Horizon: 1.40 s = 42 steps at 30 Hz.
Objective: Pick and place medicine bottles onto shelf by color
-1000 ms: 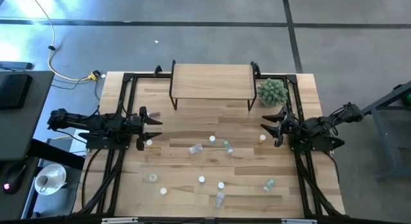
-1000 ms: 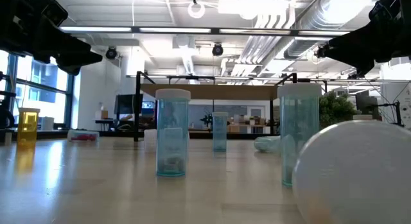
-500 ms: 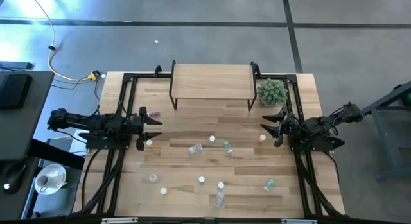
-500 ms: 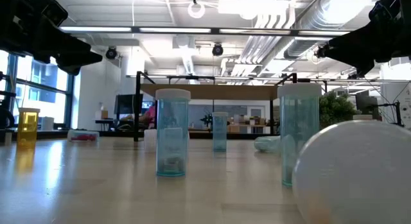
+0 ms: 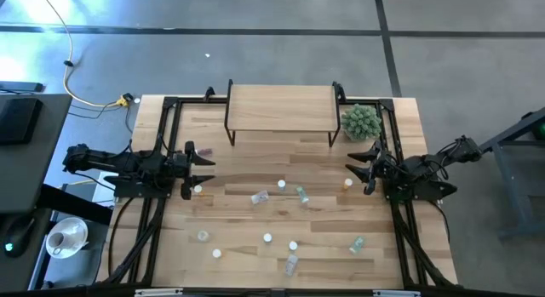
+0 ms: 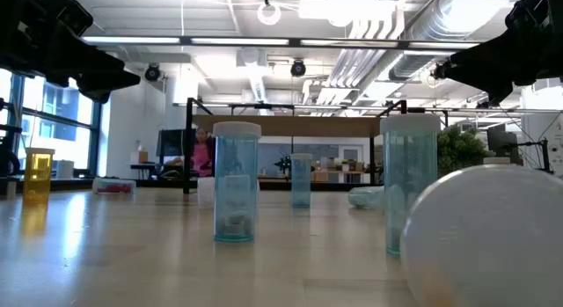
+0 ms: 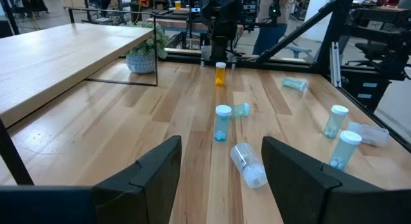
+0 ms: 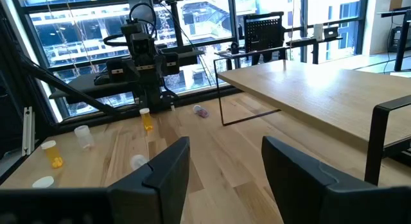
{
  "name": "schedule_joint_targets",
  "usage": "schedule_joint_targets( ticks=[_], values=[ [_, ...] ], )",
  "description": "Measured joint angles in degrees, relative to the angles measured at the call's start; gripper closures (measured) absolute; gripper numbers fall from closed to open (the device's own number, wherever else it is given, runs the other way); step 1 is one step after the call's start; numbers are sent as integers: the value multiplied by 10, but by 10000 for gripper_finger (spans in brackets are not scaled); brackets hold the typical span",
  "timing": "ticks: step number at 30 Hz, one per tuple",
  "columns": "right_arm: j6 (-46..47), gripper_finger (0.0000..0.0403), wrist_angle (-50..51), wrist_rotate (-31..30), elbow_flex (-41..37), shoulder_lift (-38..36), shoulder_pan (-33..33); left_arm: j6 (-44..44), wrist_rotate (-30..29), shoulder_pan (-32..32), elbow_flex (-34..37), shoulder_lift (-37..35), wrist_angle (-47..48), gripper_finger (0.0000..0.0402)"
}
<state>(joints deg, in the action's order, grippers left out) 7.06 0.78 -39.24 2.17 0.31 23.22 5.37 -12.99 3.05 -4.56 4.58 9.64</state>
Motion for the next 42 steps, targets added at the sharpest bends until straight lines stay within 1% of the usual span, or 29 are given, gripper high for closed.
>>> schedule_joint_targets(
  ticks=[42],
  values=[
    [0,217,0,0,0,0,0,0,0,0,0,0,0,195]
  ],
)
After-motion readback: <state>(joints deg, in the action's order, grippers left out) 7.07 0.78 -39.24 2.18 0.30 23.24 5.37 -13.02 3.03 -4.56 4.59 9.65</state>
